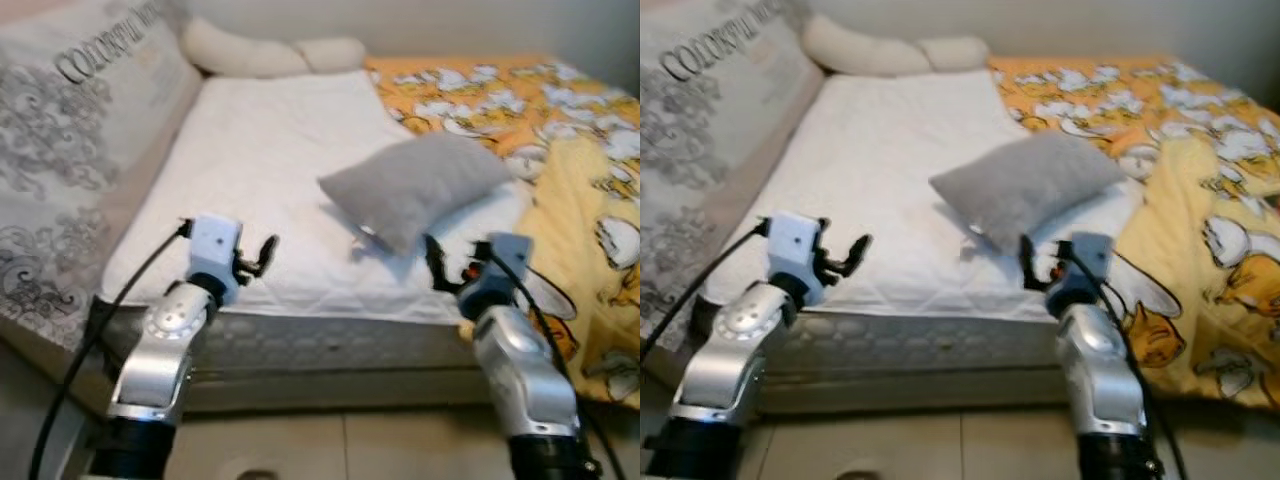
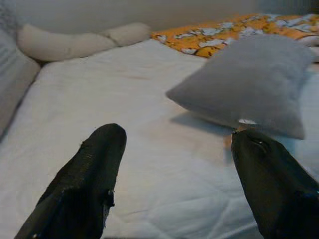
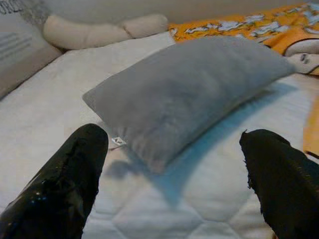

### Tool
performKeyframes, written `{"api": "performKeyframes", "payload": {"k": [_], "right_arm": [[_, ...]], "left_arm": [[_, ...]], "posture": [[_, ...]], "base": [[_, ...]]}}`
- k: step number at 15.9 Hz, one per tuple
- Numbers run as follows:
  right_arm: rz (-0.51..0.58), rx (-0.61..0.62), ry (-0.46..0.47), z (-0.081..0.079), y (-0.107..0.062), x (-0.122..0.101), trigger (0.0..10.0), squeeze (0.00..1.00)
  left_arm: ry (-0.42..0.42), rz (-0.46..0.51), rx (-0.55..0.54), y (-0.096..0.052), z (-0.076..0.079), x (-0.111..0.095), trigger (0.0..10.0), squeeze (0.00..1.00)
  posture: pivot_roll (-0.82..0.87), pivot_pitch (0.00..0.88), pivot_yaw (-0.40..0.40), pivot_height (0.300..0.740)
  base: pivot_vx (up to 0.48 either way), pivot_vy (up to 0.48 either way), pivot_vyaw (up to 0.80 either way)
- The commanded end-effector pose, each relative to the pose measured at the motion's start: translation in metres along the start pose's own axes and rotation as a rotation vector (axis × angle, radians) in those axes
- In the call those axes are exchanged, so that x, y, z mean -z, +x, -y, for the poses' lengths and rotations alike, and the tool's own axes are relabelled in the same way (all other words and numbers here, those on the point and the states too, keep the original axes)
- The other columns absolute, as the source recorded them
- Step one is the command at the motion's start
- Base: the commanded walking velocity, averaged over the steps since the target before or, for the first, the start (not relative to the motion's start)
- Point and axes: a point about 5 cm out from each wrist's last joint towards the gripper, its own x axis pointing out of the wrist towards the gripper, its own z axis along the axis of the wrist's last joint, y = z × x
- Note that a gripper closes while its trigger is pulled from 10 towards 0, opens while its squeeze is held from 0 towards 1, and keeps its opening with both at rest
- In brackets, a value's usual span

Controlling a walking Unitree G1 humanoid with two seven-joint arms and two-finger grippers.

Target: Clean up the room

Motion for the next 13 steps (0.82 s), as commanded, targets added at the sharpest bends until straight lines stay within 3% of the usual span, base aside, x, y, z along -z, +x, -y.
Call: {"api": "performKeyframes", "payload": {"k": [1, 8, 11, 13], "right_arm": [[0.021, -0.032, -0.002, -0.0108, 0.0032, -0.005, 10.0, 0.0], [0.037, -0.086, -0.009, -0.0136, 0.0022, -0.0066, 10.0, 0.0], [0.046, -0.123, -0.06, -0.0169, 0.0023, -0.0078, 10.0, 0.0], [0.044, -0.125, -0.066, -0.0159, 0.0017, -0.0065, 10.0, 0.0]], "left_arm": [[0.01, 0.008, -0.023, -0.0008, -0.0084, -0.003, 10.0, 0.0], [0.005, 0.009, -0.048, -0.0016, -0.0105, -0.002, 10.0, 0.0], [0.01, 0.009, -0.041, -0.0009, -0.0095, -0.0021, 10.0, 0.0], [0.011, 0.009, -0.039, -0.0006, -0.0088, -0.0022, 10.0, 0.0]], "posture": [[0.07, 0.0, 0.016, 0.74], [0.08, 0.0, 0.015, 0.74], [0.08, 0.0, 0.013, 0.74], [0.08, 0.0, 0.012, 0.74]], "base": [[0.326, 0.0, 0.0], [0.322, 0.0, 0.0], [0.324, 0.0, 0.0], [0.322, 0.0, 0.68]]}}
